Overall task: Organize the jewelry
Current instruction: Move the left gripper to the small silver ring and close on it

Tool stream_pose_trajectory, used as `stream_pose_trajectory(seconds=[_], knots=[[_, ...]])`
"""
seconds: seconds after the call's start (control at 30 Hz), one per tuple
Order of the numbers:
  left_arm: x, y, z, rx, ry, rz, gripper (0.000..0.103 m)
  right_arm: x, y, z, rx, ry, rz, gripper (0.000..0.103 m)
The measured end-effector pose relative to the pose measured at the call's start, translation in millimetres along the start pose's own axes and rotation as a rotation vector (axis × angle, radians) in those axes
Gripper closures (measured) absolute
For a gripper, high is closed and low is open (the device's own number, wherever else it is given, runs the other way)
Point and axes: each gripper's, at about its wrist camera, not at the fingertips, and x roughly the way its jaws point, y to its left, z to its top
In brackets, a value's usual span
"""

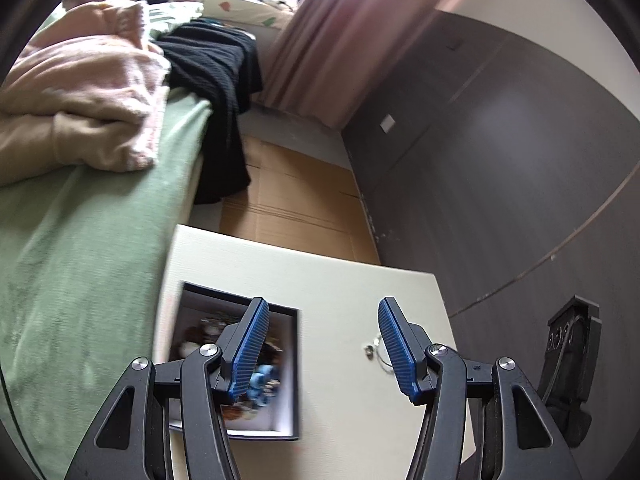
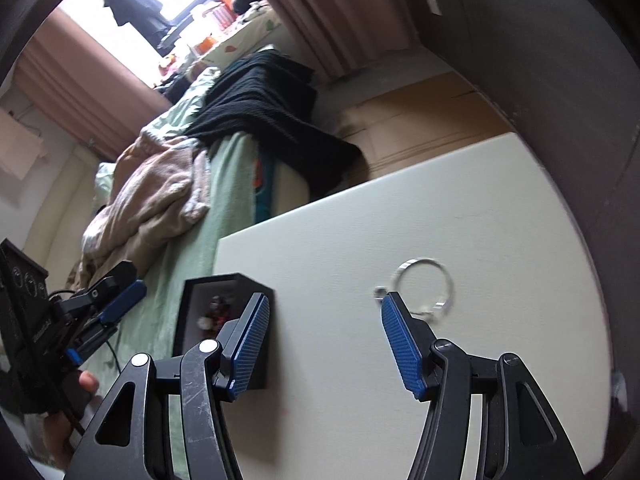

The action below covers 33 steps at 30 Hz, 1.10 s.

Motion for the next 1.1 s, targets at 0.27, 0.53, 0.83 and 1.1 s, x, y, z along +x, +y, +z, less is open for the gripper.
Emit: stream_pose_trajectory(seconds=[0.27,0.53,0.83,1.1], knots=[[43.4,-49.4,-22.0,0.131,0.081,-0.011,0.045,-20.9,-49.8,4.2,0.073,0.008,-0.047,0.044],[83.2,-80.0,-45.6,0.288,0.139,0.061,0.052,-28.7,-87.9,2.6,0.117,0.037,-0.090,0.044],[123.2,-91.9,-67.7,0.415,0.208,0.145,0.070,-39.9,-113.6,1.9,0.161,0.036,-0.084,0.044],[156.2,-93.2,-78.4,0.459,0.255,0.225,0.074,-49.0,-129.6,1.5,0.205,0.022,-0.078,0.044]])
